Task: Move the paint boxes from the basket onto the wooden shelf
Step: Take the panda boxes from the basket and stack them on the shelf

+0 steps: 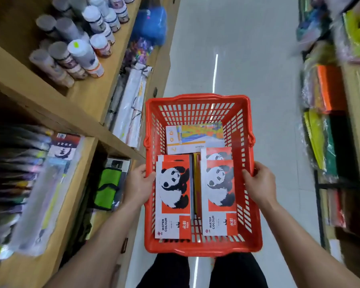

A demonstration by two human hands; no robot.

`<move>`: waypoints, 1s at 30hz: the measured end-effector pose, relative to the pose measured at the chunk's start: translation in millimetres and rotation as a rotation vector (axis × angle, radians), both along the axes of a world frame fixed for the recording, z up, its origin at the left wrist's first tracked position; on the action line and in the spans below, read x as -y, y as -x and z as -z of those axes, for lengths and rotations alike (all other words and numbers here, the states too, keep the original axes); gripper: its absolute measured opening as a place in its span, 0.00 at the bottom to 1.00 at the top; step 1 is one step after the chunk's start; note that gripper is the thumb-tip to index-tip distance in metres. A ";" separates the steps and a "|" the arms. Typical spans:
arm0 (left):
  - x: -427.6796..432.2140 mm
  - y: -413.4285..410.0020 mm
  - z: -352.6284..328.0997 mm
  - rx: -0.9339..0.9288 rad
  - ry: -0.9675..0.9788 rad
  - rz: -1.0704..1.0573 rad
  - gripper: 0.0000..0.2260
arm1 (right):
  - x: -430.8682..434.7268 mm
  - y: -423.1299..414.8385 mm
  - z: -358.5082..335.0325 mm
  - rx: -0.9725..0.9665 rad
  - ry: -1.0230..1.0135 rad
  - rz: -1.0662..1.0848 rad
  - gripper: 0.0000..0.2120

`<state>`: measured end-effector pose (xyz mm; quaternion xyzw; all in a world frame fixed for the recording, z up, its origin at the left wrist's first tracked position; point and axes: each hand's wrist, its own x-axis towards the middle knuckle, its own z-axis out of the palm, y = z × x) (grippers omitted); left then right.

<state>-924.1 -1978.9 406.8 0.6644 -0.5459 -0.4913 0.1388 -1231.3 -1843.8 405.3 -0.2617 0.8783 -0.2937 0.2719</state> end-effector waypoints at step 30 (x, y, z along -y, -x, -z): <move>56.2 -17.5 64.3 -0.104 -0.181 0.164 0.23 | 130.6 -158.3 66.9 0.226 -0.098 -0.161 0.32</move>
